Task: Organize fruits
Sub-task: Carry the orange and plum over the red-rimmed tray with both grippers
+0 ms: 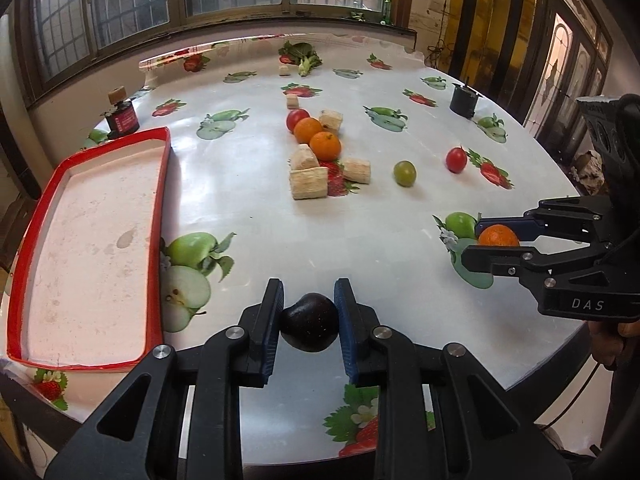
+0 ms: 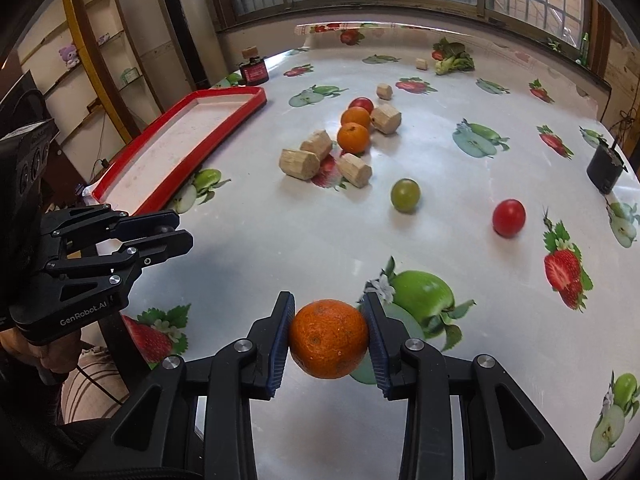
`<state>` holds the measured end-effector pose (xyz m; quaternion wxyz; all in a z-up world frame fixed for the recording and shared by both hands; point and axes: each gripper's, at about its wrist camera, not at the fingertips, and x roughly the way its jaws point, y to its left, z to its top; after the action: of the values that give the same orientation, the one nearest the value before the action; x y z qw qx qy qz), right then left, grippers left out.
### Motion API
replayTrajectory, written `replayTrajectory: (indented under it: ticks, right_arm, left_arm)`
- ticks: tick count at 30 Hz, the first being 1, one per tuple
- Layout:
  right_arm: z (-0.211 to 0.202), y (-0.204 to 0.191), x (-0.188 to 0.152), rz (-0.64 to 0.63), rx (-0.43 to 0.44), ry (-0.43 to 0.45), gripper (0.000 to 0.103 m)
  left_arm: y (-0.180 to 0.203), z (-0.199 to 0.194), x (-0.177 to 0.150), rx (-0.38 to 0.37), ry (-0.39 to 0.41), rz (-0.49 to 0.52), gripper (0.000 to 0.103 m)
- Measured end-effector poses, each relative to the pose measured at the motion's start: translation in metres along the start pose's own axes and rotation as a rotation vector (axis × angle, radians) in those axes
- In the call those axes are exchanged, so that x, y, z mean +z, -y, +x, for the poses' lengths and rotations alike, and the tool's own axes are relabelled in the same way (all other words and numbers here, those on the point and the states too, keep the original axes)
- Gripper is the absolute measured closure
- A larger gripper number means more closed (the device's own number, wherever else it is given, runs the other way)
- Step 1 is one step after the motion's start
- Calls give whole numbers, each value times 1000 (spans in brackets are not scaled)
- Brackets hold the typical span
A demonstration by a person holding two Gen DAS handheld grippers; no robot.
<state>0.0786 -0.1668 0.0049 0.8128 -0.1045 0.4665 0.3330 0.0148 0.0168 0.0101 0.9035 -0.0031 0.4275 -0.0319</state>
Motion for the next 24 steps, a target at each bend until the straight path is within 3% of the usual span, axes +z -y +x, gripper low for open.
replayTrajectory:
  ticks: [24]
  right_arm:
    - [36,-85,68,-135,136,-10,67]
  left_arm:
    - [-116,-29,-3,143,67,-199,79]
